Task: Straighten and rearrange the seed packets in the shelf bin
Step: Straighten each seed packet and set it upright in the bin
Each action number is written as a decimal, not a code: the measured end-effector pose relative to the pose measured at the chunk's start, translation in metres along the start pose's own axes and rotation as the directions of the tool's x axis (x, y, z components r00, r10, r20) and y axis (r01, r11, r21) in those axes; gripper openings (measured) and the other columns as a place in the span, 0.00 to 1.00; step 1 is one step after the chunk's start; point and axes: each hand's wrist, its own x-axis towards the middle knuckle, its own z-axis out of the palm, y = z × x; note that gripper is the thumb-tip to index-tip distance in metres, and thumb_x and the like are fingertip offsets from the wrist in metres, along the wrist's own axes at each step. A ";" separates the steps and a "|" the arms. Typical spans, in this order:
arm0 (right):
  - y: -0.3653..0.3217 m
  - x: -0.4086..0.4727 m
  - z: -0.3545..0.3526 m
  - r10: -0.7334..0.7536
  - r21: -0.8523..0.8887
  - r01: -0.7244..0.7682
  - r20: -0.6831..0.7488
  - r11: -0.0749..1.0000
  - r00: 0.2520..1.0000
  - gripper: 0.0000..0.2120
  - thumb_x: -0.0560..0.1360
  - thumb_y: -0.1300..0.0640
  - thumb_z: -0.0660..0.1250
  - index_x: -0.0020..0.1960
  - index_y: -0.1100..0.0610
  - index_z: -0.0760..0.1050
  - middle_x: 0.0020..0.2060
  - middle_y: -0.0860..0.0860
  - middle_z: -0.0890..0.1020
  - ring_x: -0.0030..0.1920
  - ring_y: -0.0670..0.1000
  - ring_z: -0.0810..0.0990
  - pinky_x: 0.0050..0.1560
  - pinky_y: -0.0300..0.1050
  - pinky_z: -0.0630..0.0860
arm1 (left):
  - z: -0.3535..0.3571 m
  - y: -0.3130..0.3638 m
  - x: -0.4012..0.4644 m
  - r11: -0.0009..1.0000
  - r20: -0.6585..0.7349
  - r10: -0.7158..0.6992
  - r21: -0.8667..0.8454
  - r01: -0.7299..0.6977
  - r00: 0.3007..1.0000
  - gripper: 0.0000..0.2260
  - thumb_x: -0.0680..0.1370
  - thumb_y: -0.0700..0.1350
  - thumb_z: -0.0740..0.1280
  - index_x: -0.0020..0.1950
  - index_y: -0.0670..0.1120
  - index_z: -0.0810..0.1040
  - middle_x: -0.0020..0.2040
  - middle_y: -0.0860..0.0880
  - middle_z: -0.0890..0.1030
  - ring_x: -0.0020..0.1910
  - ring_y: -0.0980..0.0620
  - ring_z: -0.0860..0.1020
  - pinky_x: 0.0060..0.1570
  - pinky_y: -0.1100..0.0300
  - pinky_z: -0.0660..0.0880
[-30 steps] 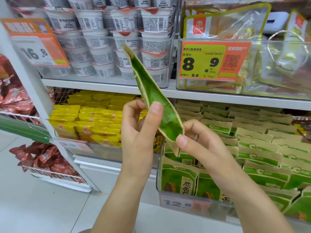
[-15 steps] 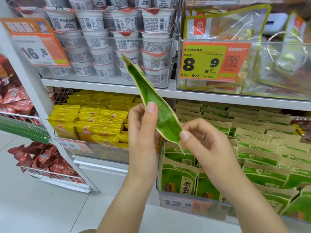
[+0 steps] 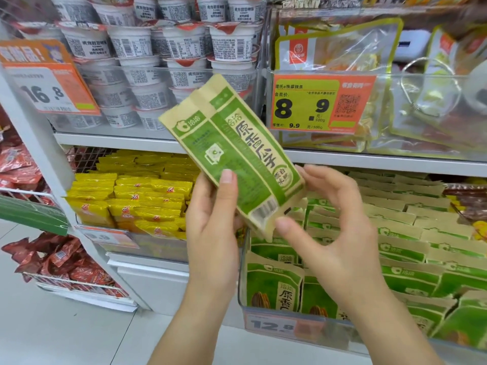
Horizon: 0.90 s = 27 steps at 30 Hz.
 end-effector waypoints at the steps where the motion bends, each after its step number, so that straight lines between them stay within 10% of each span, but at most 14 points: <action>1: -0.003 0.001 -0.002 0.092 0.144 -0.091 0.002 0.985 0.996 0.25 0.68 0.41 0.69 0.63 0.42 0.69 0.59 0.39 0.80 0.61 0.41 0.77 0.60 0.38 0.74 | -0.004 0.001 0.002 1.000 0.018 -0.028 -0.008 0.029 0.999 0.11 0.77 0.48 0.61 0.57 0.50 0.79 0.52 0.52 0.85 0.50 0.53 0.83 0.44 0.60 0.80; 9: -0.008 0.016 -0.019 0.445 0.520 -0.437 0.120 0.734 0.888 0.08 0.76 0.54 0.64 0.48 0.52 0.81 0.39 0.48 0.86 0.37 0.44 0.84 0.33 0.33 0.76 | -0.012 0.005 0.006 0.931 0.323 -0.353 0.213 0.296 0.878 0.09 0.76 0.44 0.68 0.55 0.48 0.84 0.50 0.47 0.86 0.47 0.51 0.85 0.39 0.64 0.79; 17: -0.009 0.010 -0.010 0.403 0.566 -0.378 0.087 0.733 0.911 0.08 0.77 0.64 0.63 0.47 0.56 0.80 0.37 0.49 0.86 0.36 0.45 0.84 0.34 0.35 0.77 | -0.004 -0.002 0.000 0.717 0.211 0.125 0.657 -0.235 0.969 0.10 0.76 0.51 0.66 0.56 0.59 0.71 0.56 0.59 0.80 0.52 0.55 0.82 0.43 0.51 0.81; 23: -0.013 0.006 -0.003 0.347 0.553 -0.332 0.082 0.764 0.934 0.09 0.76 0.65 0.64 0.50 0.56 0.81 0.40 0.48 0.87 0.40 0.46 0.85 0.38 0.36 0.78 | 0.002 0.002 -0.004 0.518 0.157 0.249 0.812 -0.268 0.956 0.17 0.69 0.65 0.67 0.46 0.55 0.68 0.50 0.58 0.79 0.46 0.54 0.81 0.40 0.52 0.77; 27: -0.018 0.004 -0.001 0.305 0.560 -0.311 0.106 0.768 0.946 0.10 0.76 0.65 0.64 0.51 0.56 0.81 0.40 0.49 0.87 0.40 0.45 0.85 0.38 0.35 0.78 | 0.000 0.001 -0.005 0.468 0.141 0.268 0.845 -0.257 0.953 0.14 0.72 0.60 0.66 0.44 0.52 0.67 0.38 0.56 0.77 0.36 0.59 0.76 0.33 0.70 0.67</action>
